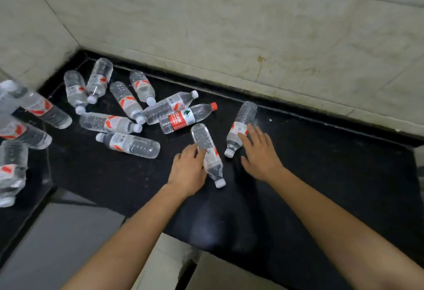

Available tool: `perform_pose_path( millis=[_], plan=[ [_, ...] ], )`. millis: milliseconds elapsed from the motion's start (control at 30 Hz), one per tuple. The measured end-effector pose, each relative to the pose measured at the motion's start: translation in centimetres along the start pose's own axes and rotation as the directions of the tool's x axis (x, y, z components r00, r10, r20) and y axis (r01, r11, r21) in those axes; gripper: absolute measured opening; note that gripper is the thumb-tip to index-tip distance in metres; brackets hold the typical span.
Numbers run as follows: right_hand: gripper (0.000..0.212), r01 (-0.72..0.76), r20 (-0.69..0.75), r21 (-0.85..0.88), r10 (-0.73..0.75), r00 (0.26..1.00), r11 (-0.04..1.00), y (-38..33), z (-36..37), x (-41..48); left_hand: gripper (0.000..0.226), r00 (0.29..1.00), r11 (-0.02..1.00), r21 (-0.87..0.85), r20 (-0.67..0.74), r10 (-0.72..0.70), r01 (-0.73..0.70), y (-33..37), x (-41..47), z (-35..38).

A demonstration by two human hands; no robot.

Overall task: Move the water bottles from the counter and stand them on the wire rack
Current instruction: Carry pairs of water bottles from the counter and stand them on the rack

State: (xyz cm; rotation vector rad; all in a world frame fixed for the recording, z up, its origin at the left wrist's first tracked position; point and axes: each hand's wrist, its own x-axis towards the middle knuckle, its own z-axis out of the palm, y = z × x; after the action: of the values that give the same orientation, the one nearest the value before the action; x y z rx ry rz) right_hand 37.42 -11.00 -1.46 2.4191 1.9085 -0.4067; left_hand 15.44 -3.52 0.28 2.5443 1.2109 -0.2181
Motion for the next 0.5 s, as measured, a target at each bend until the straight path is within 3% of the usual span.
perform_pose_path(
  millis=[200, 333, 500],
  plan=[
    [0.083, -0.128, 0.160, -0.064, 0.136, 0.978, 0.990, -1.2, 0.4, 4.7, 0.068, 0.932, 0.937, 0.033, 0.124, 0.341, -0.347, -4.1, 6.9, 1.4],
    [0.103, -0.052, 0.221, -0.111, 0.075, 0.972, 0.993, -1.6, -0.1, 7.8, 0.080, 0.894, 0.907, 0.119, 0.260, 0.364, -0.404, -5.4, 9.6, 1.9],
    [0.087, 0.003, 0.300, -0.313, 0.096, 0.949, 0.950, -2.0, 0.9, 10.1, 0.079, 0.905, 0.864, 0.277, 0.191, 0.379, -0.420, -6.1, 9.9, 3.2]
  ],
)
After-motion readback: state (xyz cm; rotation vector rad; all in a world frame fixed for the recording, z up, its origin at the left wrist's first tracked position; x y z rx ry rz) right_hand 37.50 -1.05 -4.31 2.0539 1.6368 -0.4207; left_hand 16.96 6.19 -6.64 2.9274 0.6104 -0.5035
